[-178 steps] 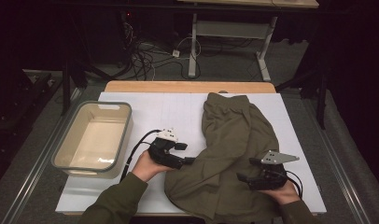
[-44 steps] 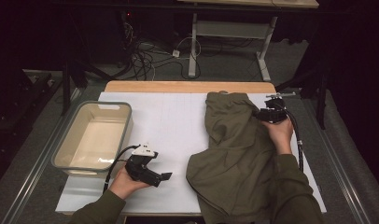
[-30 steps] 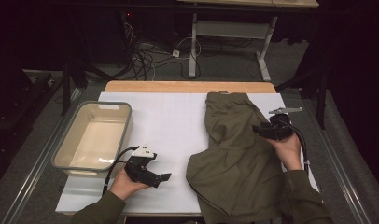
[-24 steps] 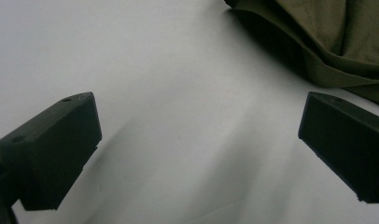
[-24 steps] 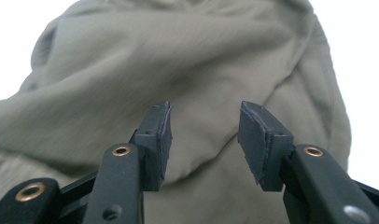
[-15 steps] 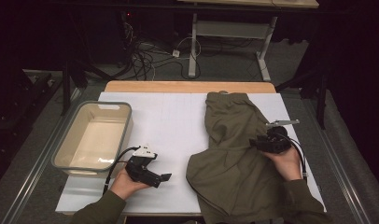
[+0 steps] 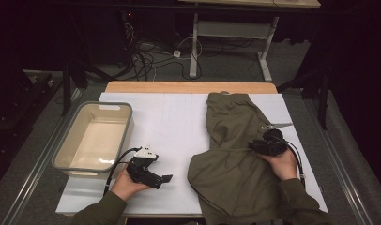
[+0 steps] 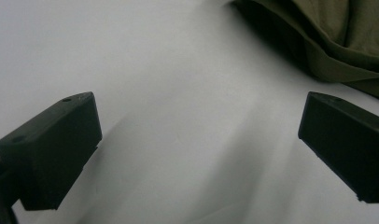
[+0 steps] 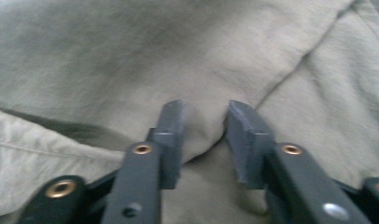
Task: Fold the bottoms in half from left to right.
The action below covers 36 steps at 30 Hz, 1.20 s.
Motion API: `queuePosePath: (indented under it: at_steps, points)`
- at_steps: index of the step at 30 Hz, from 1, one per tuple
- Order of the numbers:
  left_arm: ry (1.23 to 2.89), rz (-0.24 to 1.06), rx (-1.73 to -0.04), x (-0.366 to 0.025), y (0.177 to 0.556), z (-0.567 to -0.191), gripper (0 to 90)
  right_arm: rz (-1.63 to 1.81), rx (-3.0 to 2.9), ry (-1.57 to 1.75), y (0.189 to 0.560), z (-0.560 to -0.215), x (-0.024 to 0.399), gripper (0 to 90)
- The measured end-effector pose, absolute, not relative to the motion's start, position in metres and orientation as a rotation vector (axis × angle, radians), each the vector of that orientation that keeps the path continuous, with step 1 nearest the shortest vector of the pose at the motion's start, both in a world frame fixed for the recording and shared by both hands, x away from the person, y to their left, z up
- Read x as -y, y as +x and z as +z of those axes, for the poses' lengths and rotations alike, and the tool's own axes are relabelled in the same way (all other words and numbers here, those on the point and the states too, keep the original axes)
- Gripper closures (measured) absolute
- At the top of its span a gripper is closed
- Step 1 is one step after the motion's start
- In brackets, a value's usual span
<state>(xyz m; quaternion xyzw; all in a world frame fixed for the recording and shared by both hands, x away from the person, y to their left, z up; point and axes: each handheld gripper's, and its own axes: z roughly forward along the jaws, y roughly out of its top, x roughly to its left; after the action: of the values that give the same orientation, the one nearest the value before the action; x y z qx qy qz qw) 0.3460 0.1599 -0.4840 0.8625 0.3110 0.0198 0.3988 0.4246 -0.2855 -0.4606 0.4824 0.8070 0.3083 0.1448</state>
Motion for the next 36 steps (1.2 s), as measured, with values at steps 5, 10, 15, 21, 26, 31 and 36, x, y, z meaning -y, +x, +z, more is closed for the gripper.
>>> queuePosePath:
  at_steps: [5,10,15,21,26,31,36]
  points:
    - [2.189,0.049,-0.786,-0.159,0.346,-0.485,0.0,0.883,-2.351,1.346,0.425,-0.461,0.284,85.7]
    - [2.192,0.05,-0.789,-0.159,0.346,-0.485,0.0,0.874,-2.351,1.311,0.423,-0.457,0.283,88.0]
    - [2.191,0.05,-0.788,-0.16,0.346,-0.485,0.0,0.924,-2.31,1.303,0.42,-0.447,0.29,88.2]
    - [2.189,0.052,-0.786,-0.16,0.346,-0.484,0.0,0.976,-2.256,1.307,0.416,-0.433,0.3,88.5]
    - [2.189,0.052,-0.786,-0.16,0.346,-0.484,0.0,0.982,-2.22,1.311,0.414,-0.424,0.309,88.5]
    - [2.189,0.052,-0.786,-0.16,0.346,-0.484,0.0,0.962,-2.184,1.338,0.414,-0.421,0.322,88.5]
    - [2.19,0.053,-0.787,-0.16,0.346,-0.484,0.0,0.945,-2.148,1.396,0.417,-0.425,0.342,88.5]
